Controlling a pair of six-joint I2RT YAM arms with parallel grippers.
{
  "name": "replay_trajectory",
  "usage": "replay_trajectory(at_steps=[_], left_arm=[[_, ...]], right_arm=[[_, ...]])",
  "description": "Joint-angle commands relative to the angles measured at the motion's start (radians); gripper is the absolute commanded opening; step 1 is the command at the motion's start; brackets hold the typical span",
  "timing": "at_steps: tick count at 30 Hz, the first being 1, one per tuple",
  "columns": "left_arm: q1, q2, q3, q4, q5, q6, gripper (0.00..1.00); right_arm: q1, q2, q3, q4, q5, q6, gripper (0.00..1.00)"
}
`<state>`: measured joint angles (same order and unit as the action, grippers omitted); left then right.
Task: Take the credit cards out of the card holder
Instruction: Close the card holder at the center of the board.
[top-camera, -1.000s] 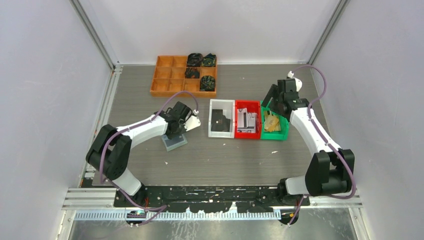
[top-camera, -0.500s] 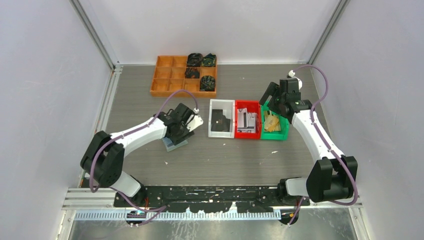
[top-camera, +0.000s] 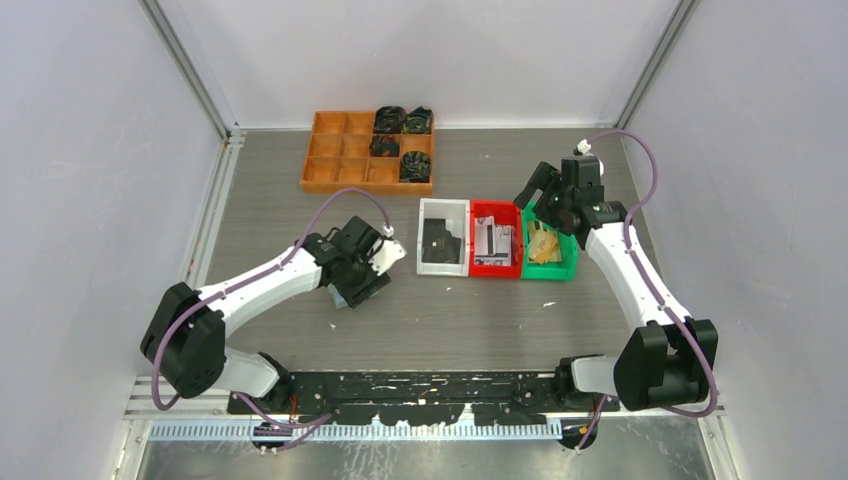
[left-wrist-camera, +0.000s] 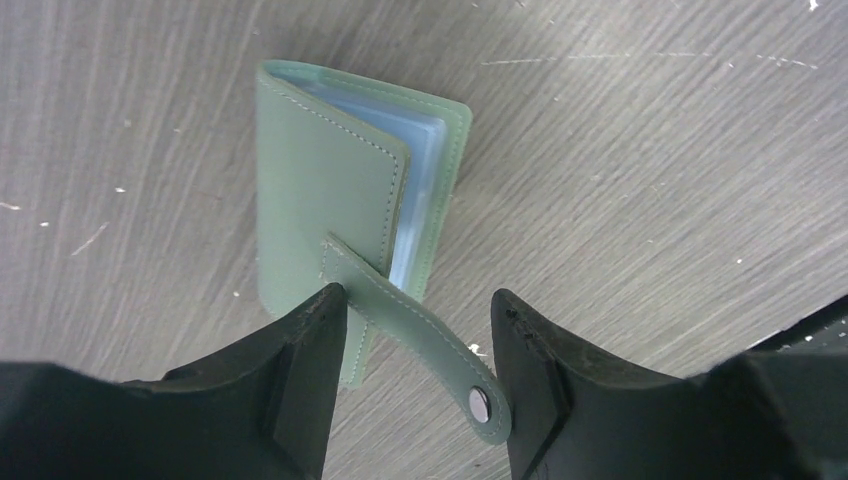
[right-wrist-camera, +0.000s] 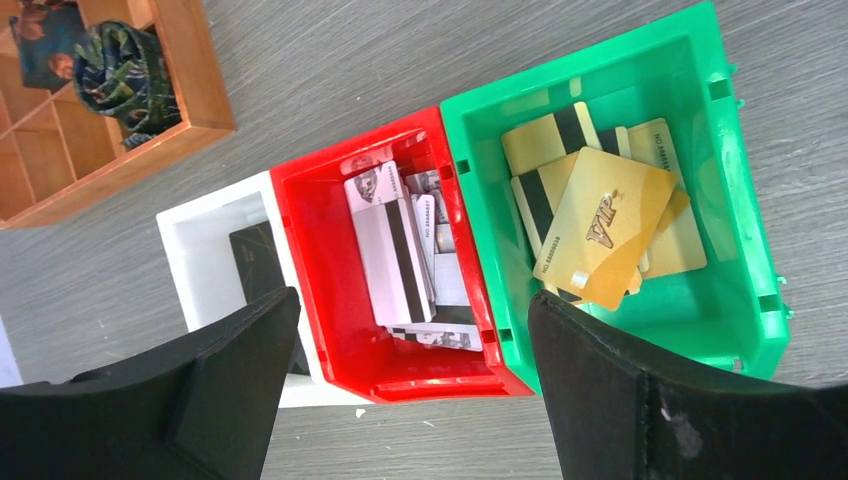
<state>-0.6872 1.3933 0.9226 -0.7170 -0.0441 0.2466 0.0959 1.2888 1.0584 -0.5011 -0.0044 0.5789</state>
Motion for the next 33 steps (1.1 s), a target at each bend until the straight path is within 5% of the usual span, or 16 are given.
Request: replay_trajectory(at_steps=[1, 11, 17, 19, 21, 25, 33], left_arm=[[0.005, 0.005, -0.024, 0.017, 0.095, 0.013, 0.55], [0.188, 0.106, -0.066, 0.146, 0.281, 0.104, 0.55], [0.217, 0.131, -0.019, 0.134, 0.263, 0.135, 0.55], [0.217, 0.091, 0.001, 0.106, 0.266, 0.125, 0.61], [0.22, 0.038, 0.034, 0.059, 0.284, 0.12, 0.97], [0.237, -0.066, 0.12, -0.048, 0.314, 0.107, 1.0], [0.386, -0.189, 0.256, -0.127, 0.353, 0.082, 1.0]], right_arm=[[-0.003, -0.058, 0.008, 0.051, -0.026, 0.018, 0.89], [-0.004, -0.111, -0.042, 0.081, -0.043, 0.067, 0.89], [-0.003, -0.15, -0.079, 0.102, -0.028, 0.088, 0.9], [-0.003, -0.162, -0.086, 0.105, -0.009, 0.088, 0.91], [-0.003, -0.178, -0.09, 0.108, 0.036, 0.091, 0.93], [-0.002, -0.22, -0.103, 0.12, 0.129, 0.094, 0.99], [-0.004, -0.384, -0.265, 0.246, 0.551, 0.077, 0.99]])
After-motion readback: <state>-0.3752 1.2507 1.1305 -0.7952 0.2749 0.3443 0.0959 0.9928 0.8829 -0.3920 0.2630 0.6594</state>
